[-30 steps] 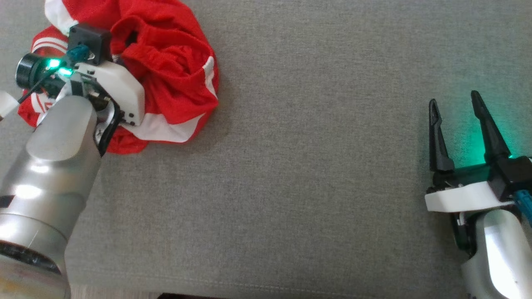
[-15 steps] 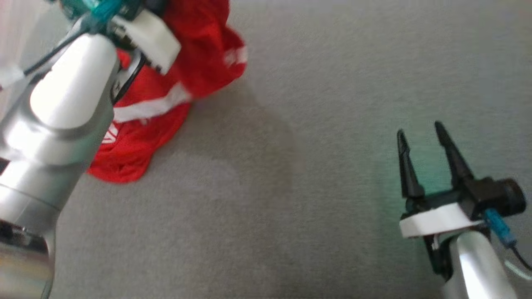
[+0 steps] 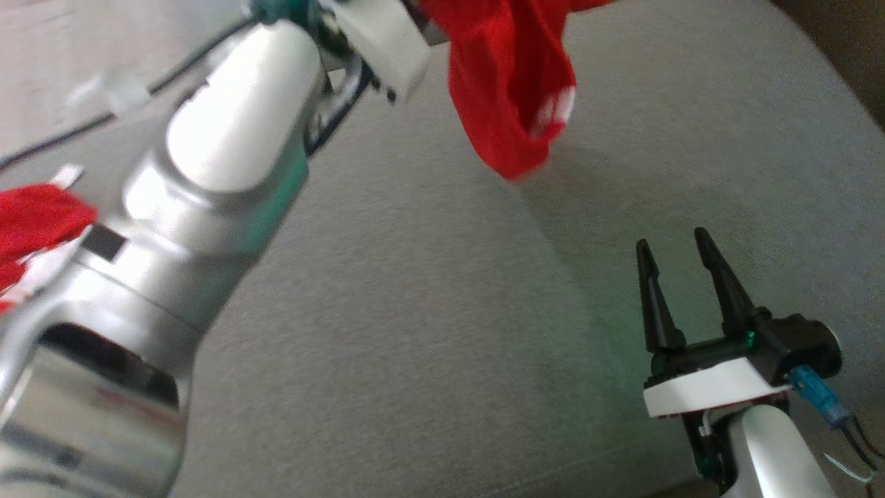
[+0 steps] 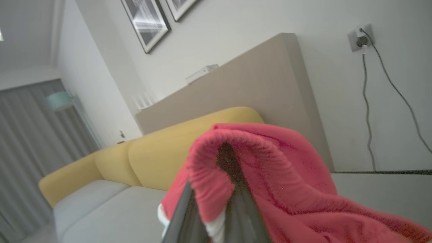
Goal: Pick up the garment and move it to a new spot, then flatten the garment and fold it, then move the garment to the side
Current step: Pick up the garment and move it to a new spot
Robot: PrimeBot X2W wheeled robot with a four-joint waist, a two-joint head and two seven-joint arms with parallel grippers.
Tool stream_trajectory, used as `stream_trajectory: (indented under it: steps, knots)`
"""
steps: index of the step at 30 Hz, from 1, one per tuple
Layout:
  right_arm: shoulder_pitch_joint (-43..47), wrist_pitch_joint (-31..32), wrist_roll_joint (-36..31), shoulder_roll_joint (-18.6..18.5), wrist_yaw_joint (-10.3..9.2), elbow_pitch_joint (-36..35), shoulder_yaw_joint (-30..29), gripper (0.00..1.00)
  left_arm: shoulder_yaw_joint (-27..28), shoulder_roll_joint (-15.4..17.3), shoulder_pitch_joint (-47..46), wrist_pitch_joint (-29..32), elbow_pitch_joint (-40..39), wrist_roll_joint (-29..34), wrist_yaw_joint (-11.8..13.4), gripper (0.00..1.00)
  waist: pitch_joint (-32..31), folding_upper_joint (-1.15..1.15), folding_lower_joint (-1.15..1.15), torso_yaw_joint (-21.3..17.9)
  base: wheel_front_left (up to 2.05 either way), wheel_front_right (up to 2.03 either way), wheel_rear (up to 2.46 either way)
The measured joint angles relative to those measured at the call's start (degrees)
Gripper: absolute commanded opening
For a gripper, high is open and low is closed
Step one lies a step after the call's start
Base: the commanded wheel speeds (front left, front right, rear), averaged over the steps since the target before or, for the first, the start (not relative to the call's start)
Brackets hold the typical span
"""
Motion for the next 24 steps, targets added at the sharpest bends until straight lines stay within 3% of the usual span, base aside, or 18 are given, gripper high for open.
stream_trajectory:
  steps: [7,8,9,13,18,20,24]
  knots:
    - [-0.31,0.0,2.59,0.0,0.0,-0.04,1.92,1.0,-4.31,-1.35,10.82,-6.25,9.42,0.63,0.36,0.0,3.51,0.0,0.02,-5.89,0.0,0.0,0.0]
    - [-0.5,0.0,2.86,0.01,0.0,-0.05,2.03,1.0,-4.24,-1.16,13.19,-7.05,10.85,0.57,0.88,0.26,4.42,0.0,0.03,-6.2,0.0,0.0,0.0]
    - [-0.67,0.0,2.96,0.01,0.0,-0.05,2.15,1.0,-3.89,-0.9,15.75,-7.65,12.2,-0.23,1.56,1.0,5.32,0.0,0.03,-6.44,0.0,0.0,0.0]
    - [-1.14,0.0,3.22,0.04,0.0,0.05,1.55,1.0,0.52,0.76,25.53,-8.44,12.0,-1.27,6.82,1.0,7.37,0.0,0.04,-6.2,0.0,0.0,0.0]
    - [0.17,0.0,3.24,0.07,0.0,0.51,-1.33,1.0,11.96,0.97,39.4,-8.64,-4.78,0.87,14.01,1.0,6.68,0.0,0.03,-3.02,0.0,0.0,0.0]
    - [2.24,0.0,3.87,0.14,0.0,0.71,-2.26,1.0,16.44,-0.09,47.54,-8.64,-10.54,2.23,15.19,1.0,5.46,0.0,0.02,-1.32,0.0,0.0,0.0]
    - [8.32,0.0,4.13,0.18,0.0,1.02,-4.08,1.0,23.26,-2.55,64.77,-8.64,-18.39,4.94,14.81,1.0,1.22,0.0,-0.01,2.7,0.0,0.0,0.0]
